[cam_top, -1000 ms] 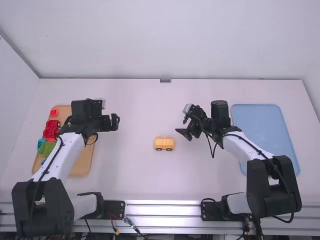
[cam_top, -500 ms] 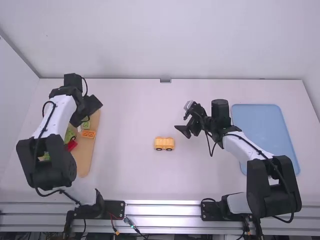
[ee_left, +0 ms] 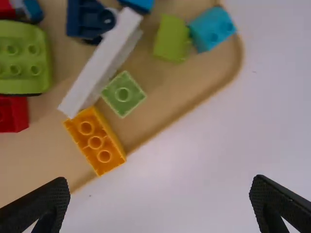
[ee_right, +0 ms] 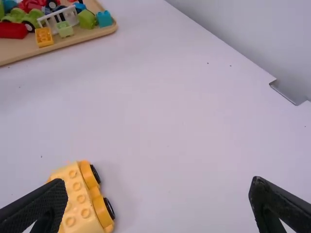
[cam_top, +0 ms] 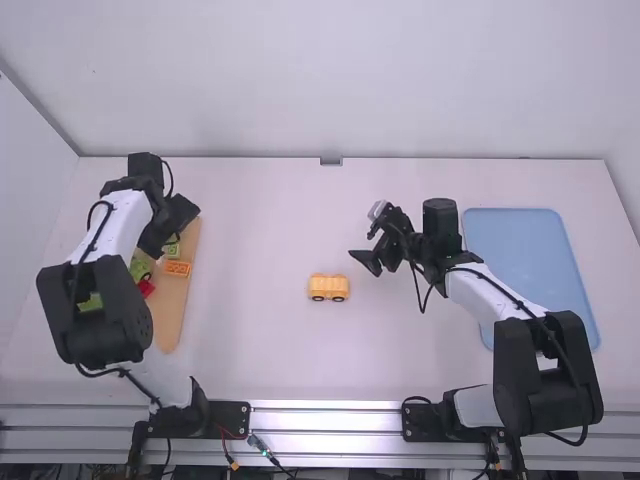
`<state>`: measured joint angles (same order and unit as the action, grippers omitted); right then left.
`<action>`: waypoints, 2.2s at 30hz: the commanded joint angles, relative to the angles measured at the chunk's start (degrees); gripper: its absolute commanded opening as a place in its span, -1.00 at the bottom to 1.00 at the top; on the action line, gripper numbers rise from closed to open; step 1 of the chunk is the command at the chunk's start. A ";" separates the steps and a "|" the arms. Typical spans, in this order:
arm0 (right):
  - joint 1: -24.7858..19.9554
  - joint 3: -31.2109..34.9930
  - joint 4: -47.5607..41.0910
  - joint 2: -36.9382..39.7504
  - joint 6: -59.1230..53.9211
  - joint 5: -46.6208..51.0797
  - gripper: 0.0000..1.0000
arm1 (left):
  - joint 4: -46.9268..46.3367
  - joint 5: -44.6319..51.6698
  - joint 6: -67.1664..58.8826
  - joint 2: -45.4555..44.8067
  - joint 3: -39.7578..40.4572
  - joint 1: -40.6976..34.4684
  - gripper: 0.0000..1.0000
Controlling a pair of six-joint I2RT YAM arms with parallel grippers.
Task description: Assemble lego blocks to make yellow taxi
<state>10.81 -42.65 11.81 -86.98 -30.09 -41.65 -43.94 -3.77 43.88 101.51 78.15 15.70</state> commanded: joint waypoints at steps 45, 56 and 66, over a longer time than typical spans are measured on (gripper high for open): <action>0.11 0.31 -0.17 1.16 1.81 -0.52 0.98 | 15.15 -1.22 12.22 5.55 -18.64 2.51 0.06; 0.11 0.31 -0.22 1.16 1.81 -0.52 0.98 | 15.34 -0.20 11.80 5.55 -18.60 2.80 -0.18; 0.11 0.31 -0.22 1.16 1.81 -0.50 0.98 | 15.61 -0.20 10.36 5.53 -18.58 2.97 -0.48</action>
<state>10.81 -42.65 11.77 -86.98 -28.71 -41.63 -27.97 -4.14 54.57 106.98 60.25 18.59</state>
